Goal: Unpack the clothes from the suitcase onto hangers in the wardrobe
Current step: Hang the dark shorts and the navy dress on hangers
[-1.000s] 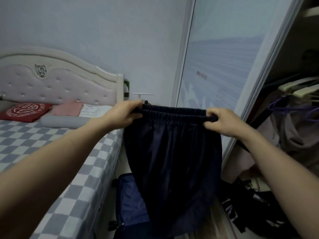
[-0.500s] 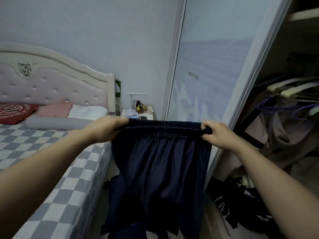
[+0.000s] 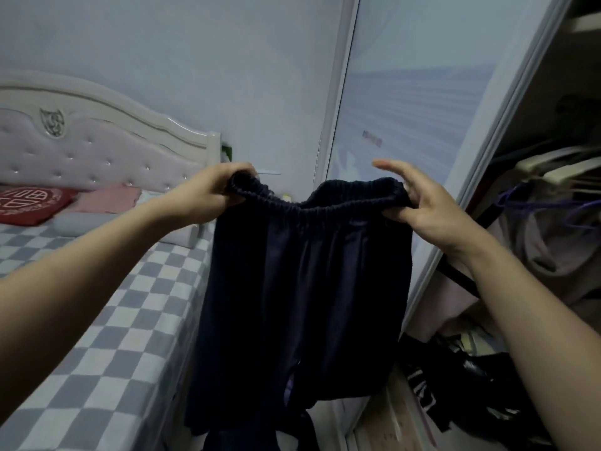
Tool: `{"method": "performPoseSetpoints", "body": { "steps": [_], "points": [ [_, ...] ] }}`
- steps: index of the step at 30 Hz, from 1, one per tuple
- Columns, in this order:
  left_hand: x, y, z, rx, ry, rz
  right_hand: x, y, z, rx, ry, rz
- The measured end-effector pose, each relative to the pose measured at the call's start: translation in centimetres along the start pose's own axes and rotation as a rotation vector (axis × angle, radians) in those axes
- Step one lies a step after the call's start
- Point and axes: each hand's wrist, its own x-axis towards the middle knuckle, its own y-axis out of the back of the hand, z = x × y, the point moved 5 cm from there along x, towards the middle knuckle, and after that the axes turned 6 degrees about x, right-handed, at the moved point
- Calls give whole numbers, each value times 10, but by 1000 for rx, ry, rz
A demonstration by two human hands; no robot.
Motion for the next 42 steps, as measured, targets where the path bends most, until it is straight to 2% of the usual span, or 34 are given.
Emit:
{"method": "performPoseSetpoints", "body": {
  "steps": [3,9,12,15,19,24,27,30,34,39,42],
  "points": [
    [17,-5,24,-369,70,-94,17,-16,-16,-50,29,-51],
    [45,-34,42,-633,118,-179,31,-57,-25,116,-4,-168],
    [45,-40,35,-774,158,-142,29,-58,-23,170,-9,-197],
    [40,-35,18,-909,197,-10,20,-49,-15,188,-11,-187],
    [22,-12,-5,-724,282,121,2,-27,-5,302,-70,-160],
    [11,-2,-5,-610,288,-79,-15,-10,10,521,-173,-94],
    [9,-2,-6,-373,253,-191,-21,-13,14,622,-186,-100],
    [8,-3,-5,-219,263,-182,-23,-20,12,626,-233,-205],
    [11,-6,1,-222,245,-109,-28,-34,6,500,-297,-356],
    [18,-18,24,-489,114,-207,-26,-59,-19,755,-161,-595],
    [28,-31,48,-682,43,-319,-6,-57,-23,712,-87,-407]
  ]
}}
